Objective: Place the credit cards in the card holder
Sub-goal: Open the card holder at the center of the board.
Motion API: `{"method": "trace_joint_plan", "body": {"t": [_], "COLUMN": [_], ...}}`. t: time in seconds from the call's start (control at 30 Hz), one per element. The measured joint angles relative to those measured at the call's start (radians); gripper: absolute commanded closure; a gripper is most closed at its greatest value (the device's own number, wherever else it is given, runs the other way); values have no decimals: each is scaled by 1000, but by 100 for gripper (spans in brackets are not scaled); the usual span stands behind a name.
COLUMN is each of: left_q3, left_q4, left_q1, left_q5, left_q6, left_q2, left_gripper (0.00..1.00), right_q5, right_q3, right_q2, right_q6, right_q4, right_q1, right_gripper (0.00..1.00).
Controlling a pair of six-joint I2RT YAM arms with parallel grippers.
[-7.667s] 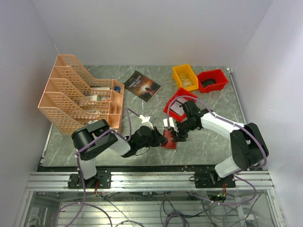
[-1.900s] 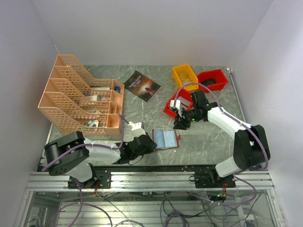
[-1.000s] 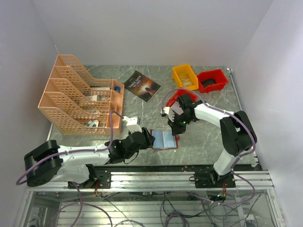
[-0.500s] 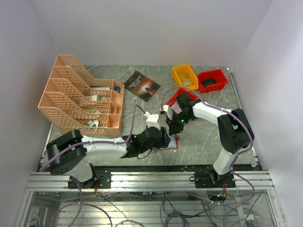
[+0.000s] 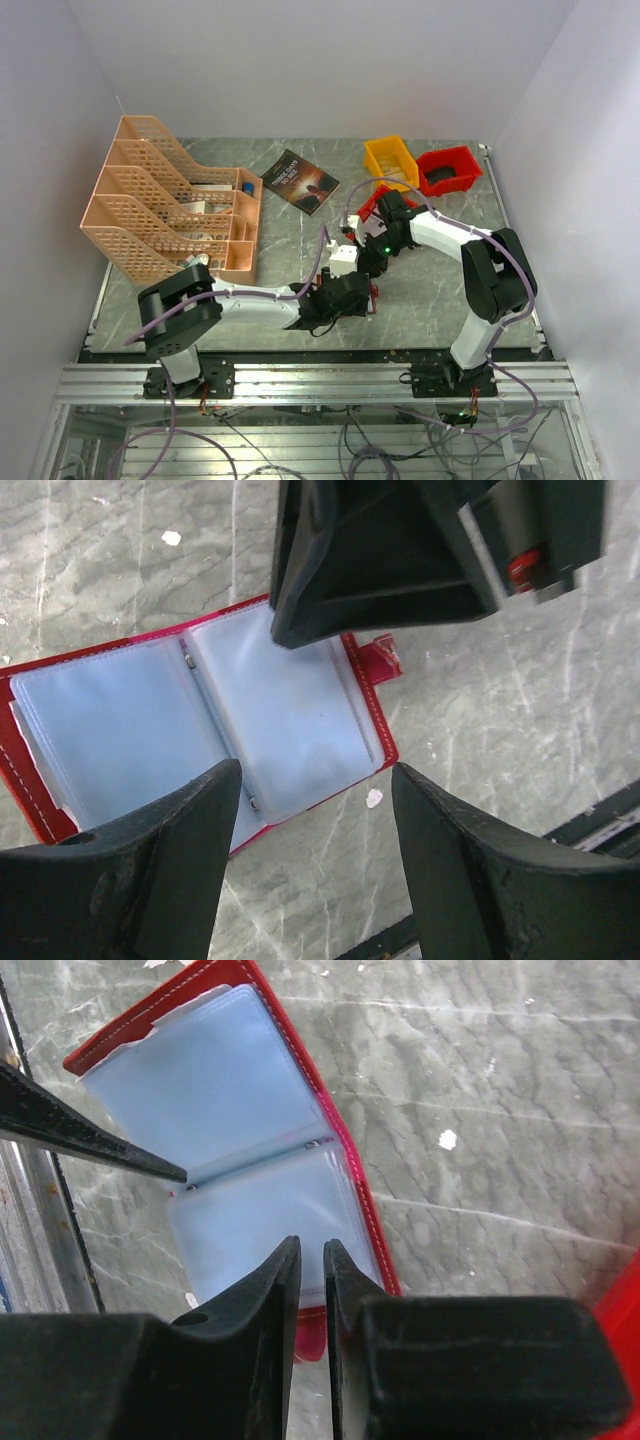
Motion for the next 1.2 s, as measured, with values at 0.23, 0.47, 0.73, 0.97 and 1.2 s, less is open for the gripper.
{"method": "trace_joint_plan", "body": {"t": [0.23, 0.47, 0.73, 0.97, 1.2], "left_q3": [91, 118, 114, -11, -151], "left_q4": [-103, -142, -134, -14, 167], "left_q1": [-7, -7, -7, 24, 76], "left_q5": [-57, -82, -89, -52, 38], "left_q6": [-24, -34, -54, -105, -169], "left_q2": [110, 151, 156, 92, 44], "left_gripper": [33, 45, 74, 88, 93], "right_q5": [-11, -18, -17, -16, 9], "right_q3": [0, 0, 0, 0, 0], "right_q2": [-23, -34, -34, -35, -39], "right_q6": [0, 0, 0, 0, -26], "right_q4": [0, -1, -1, -3, -17], "right_q1": [-42, -45, -45, -46, -50], "right_gripper": [84, 84, 83, 83, 83]}}
